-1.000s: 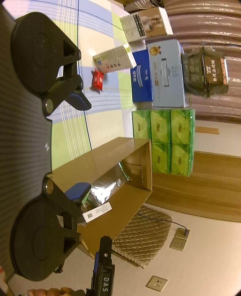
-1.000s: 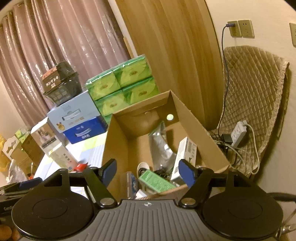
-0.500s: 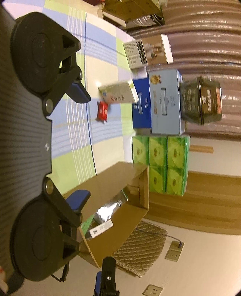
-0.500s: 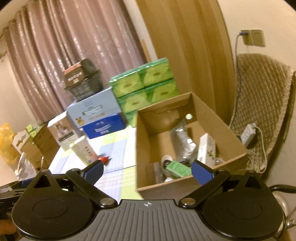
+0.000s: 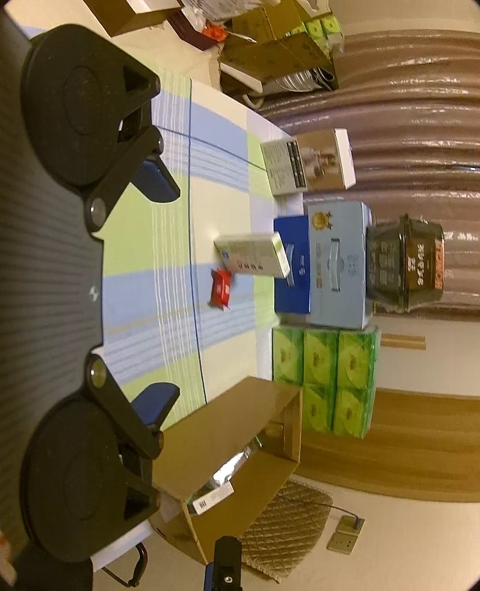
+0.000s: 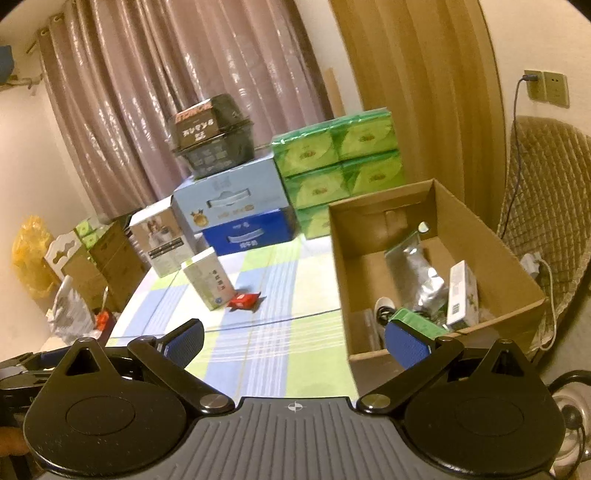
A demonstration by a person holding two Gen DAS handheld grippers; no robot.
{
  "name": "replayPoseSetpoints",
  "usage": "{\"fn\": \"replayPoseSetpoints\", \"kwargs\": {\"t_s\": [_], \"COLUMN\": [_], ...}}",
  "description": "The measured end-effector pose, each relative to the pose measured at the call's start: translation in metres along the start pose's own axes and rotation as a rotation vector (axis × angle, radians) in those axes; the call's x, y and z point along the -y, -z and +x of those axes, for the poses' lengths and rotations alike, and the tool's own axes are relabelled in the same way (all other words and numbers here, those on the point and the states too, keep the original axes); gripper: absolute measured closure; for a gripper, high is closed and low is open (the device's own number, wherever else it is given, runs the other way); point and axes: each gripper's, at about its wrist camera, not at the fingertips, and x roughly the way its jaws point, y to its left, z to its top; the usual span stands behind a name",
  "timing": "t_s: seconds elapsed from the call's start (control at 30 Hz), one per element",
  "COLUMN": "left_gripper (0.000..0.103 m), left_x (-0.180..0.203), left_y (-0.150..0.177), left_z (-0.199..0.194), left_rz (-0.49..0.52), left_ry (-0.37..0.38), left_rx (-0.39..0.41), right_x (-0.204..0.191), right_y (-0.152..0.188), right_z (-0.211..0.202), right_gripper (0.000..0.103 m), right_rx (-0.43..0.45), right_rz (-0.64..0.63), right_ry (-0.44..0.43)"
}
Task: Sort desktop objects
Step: 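Withdraw both open tools from the cardboard box back over the table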
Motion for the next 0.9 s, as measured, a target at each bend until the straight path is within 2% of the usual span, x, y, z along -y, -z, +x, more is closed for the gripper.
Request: {"fn": "replayPoseSetpoints", "kwargs": {"t_s": [0.43,0.9], "left_gripper": [0.001,0.001], "left_x": [-0.030,-0.046], "left_y": [0.011,0.014], "left_z": [-0.006,-0.006], "left_rz": [-0.038,-0.045], "left_ry": [-0.040,-0.056], "left_rx": [-0.014,-0.023], "right_x": [-0.029,-0.038], "right_y": [0.010,0.016], "right_z": [0.016,0.028], "right_gripper": [0.002,0.002], "right_rx": [-0.047,-0.073], "right_rz": [-0.045,-0.066], "right_ry": [-0.026,-0.038]}}
